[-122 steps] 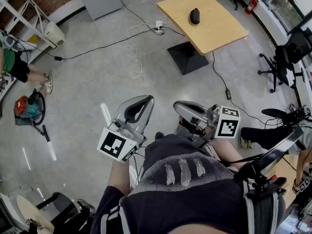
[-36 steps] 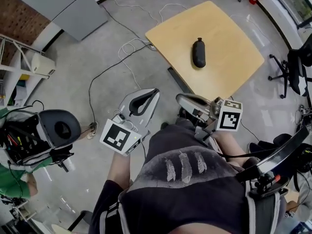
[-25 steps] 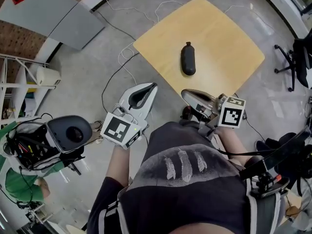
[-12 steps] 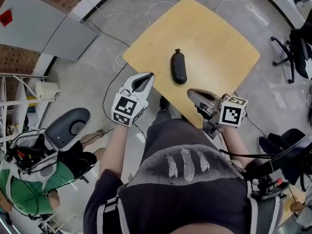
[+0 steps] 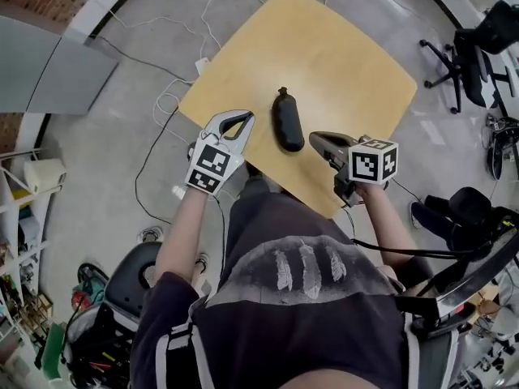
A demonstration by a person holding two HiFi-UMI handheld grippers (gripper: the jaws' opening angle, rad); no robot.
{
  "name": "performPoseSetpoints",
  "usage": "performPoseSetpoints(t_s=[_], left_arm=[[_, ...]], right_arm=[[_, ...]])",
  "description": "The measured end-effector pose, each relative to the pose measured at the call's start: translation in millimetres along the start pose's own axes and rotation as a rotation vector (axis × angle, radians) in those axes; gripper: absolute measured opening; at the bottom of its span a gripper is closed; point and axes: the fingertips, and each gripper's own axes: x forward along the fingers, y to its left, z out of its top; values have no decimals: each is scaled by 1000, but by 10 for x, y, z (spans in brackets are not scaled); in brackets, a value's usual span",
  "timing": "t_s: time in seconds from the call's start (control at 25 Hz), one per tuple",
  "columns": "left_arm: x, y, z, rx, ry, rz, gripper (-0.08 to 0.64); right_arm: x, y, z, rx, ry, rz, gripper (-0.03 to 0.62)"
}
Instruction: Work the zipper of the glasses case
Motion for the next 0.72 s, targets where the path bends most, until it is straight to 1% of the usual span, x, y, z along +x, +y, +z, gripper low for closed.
performPoseSetpoints(t_s=[0.12,0.16,0.2,0.28,0.32,0.4,0.48,0.6,0.72], left_arm=[[109,75,-57,4,6,-27,2],[140,106,-78,7,11,-36,2],[168,137,-101,10,18,-46,2],[219,212,-163,13,33,-66,2],[247,254,-203,16,41,-77,2],[324,314,-271,27,49,-104,2],[428,336,-353,50,61,-137,2],[595,326,-483,105,96,-190,2],[740,277,-558,164,127,-242,2]], right_arm=[[178,-223,66,-4,34,-60,3],[247,-279,79,0,52,-69,65],[318,-330,79,5,77,-76,144],[469,-431,69,14,127,-95,246],[548,-487,62,17,148,-108,272],[697,-587,36,27,181,-123,289],[829,-651,-2,43,207,-117,302],[979,-732,-88,53,259,-103,313],[1087,-779,-241,92,324,-69,314]])
